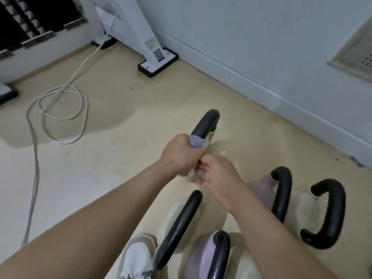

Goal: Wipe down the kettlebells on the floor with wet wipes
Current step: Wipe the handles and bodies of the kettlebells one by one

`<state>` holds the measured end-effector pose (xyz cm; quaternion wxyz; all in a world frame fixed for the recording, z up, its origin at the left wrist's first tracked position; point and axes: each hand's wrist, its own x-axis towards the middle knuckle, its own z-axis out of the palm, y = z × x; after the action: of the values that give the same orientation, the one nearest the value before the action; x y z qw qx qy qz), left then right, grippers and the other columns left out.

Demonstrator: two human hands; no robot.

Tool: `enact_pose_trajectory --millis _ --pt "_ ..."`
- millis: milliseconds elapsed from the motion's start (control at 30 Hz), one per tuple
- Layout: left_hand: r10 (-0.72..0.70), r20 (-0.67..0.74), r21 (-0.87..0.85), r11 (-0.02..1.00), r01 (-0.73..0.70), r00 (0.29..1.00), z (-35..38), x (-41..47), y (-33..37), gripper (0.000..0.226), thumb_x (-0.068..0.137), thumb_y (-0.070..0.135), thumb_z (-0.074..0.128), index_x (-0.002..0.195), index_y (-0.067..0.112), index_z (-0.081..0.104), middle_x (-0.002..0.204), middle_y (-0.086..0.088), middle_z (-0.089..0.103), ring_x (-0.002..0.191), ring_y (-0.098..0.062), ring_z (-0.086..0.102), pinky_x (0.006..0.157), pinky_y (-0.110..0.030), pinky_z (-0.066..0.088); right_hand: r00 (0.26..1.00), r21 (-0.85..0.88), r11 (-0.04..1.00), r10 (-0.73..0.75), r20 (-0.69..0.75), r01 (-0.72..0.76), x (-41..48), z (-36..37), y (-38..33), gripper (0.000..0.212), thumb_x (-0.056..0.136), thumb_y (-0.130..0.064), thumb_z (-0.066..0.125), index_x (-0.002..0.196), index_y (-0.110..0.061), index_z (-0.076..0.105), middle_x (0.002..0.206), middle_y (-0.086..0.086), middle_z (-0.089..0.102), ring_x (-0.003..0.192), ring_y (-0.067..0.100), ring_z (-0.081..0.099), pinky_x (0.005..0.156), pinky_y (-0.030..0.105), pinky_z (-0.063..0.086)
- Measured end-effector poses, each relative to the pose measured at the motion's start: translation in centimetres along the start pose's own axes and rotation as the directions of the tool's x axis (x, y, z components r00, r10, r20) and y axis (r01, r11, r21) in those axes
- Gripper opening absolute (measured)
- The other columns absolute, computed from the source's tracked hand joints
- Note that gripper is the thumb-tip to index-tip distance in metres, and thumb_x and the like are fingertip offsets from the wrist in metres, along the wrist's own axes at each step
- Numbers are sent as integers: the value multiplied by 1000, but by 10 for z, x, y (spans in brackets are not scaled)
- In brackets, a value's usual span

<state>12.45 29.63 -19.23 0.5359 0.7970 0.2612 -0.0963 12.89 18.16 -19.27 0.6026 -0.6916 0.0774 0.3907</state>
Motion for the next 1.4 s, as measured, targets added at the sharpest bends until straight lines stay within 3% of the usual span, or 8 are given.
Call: enact_pose_trajectory --millis 134,234,367,568,901,1168,1269,1402 --pt "-68 -51 56 996 70 996 -28 -43 -38 17 66 26 66 68 15 53 57 -3 59 48 -24 53 48 -36 47 983 -444 884 -82 163 148 -20 24 -4 20 82 -11 49 65 -14 60 69 6 60 69 21 54 67 32 40" --pt "22 -164 309 951 30 986 -43 -68 -61 24 73 38 67 73 18 53 63 2 60 62 -23 61 56 -36 49 949 -814 502 -256 185 294 -35 42 -9 35 87 -22 51 54 -17 46 54 -4 47 59 19 47 60 30 35" --pt "155 -215 592 806 2 964 -49 -81 -69 11 77 23 58 86 22 52 62 9 49 64 -23 50 50 -28 34 835 -859 354 -532 140 370 -48 49 -13 18 86 -20 50 69 -18 54 71 -4 49 68 17 46 57 30 37" --pt "301 -132 865 500 -38 944 -34 -62 -40 33 83 10 49 114 12 37 65 1 48 54 -27 39 44 -30 22 844 -764 538 -536 15 355 -26 33 -12 48 81 -6 54 126 -23 49 110 1 41 91 23 57 87 32 46" --pt "128 149 966 195 -172 981 5 -14 29 24 91 9 48 111 14 59 112 -3 64 103 -27 62 77 -31 49 985 -243 960 -161 -64 142 5 5 -4 52 84 12 37 119 -17 62 112 4 68 100 24 65 85 40 57" --pt "-259 506 530 -659 -534 823 46 1 19 37 83 51 48 98 22 64 93 3 59 84 -30 54 84 -44 51 999 25 999 34 32 -35 9 -27 16 65 76 13 33 123 -22 59 111 7 71 101 21 65 91 41 53" --pt "-152 497 748 -423 -511 854 45 0 20 34 95 36 44 122 20 58 123 4 55 117 -27 52 91 -43 46 997 98 995 11 70 -17 16 -26 5 80 50 4 37 124 -16 60 113 4 68 93 16 58 80 34 54" --pt "205 195 900 351 -257 959 1 -27 16 17 93 22 49 103 22 62 98 3 65 93 -24 63 64 -29 36 986 -27 995 -90 138 95 17 -17 -19 62 63 5 45 119 -17 61 114 -1 66 98 12 58 76 26 48"
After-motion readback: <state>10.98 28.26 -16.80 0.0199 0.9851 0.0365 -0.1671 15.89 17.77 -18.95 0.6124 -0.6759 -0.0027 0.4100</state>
